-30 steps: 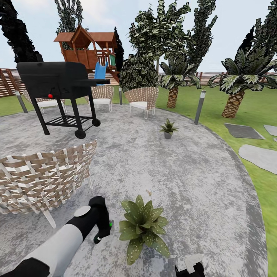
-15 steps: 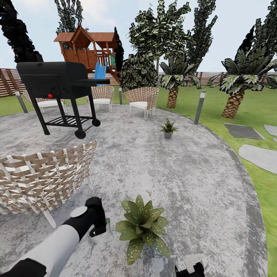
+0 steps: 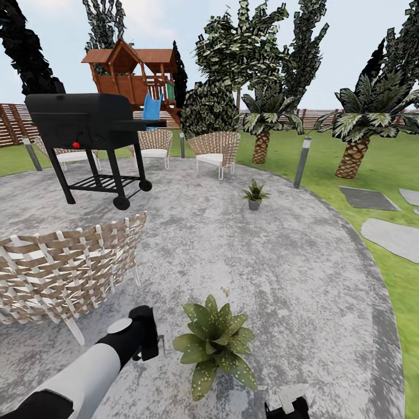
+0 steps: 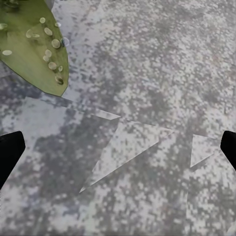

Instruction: Pick up the pesticide atomizer in the garden and spray insectifuge to fully cover both potted plants in the garden.

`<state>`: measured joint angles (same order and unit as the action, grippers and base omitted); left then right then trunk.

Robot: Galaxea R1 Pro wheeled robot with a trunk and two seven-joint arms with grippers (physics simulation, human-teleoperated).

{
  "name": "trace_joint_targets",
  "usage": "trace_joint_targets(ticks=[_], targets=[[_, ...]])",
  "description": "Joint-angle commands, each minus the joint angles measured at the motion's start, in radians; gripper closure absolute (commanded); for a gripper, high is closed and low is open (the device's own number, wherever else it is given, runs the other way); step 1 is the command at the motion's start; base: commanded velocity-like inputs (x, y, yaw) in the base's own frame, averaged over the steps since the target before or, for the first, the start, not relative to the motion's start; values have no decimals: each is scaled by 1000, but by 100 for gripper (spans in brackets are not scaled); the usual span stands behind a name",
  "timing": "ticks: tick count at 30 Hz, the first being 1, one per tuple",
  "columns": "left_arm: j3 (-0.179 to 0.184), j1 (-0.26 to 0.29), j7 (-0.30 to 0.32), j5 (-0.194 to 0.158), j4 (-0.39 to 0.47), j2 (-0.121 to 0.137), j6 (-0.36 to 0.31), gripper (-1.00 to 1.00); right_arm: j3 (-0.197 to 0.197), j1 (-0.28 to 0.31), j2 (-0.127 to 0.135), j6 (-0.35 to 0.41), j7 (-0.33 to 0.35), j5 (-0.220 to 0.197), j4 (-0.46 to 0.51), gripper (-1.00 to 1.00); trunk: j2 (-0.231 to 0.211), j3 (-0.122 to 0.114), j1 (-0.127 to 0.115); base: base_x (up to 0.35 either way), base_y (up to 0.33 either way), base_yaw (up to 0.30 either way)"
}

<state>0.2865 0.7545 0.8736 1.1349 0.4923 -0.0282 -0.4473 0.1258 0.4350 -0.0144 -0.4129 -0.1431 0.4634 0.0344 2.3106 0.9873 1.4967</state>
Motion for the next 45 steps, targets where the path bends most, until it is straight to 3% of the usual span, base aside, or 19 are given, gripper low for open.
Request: trace_joint_targets(ticks=[1,5,18,21,22,23,28,33,45], targets=[[2,0,6,2,2,1,-1,100,8,1,0,-3,-5,10,-1,-100,0,1,0,0,0,0],[-1,-2,7,-1,2,-4,35,100,9,1,0,-3,-6,9,-1,-100,0,1,0,0,0,0],[-1,-2,20,-3,18,-14,37,100,9,1,-1,-3,-6,8,-1,-100,0,1,0,-34,-138,148],[3,6,95,-27,22,-22,35,100,9,1,-1,-3,-6,8,-1,-100,0,1,0,-309,-39,10],[5,24,179,-40,23,-22,32,100,9,1,-1,-3,-6,8,-1,-100,0,1,0,-332,-7,2],[6,34,215,-42,23,-21,30,100,9,1,-1,-3,-6,8,-1,-100,0,1,0,-334,-4,1],[6,85,291,-36,24,-25,-27,100,9,1,-1,-3,-6,8,-1,-100,0,1,0,-231,-1,0],[7,95,297,-35,55,-26,-65,100,9,1,-1,-3,-6,8,-1,-100,0,1,0,-15,0,118],[7,94,294,-36,60,-27,-73,100,8,1,-4,-3,-6,7,-1,-100,0,1,0,82,-69,61]])
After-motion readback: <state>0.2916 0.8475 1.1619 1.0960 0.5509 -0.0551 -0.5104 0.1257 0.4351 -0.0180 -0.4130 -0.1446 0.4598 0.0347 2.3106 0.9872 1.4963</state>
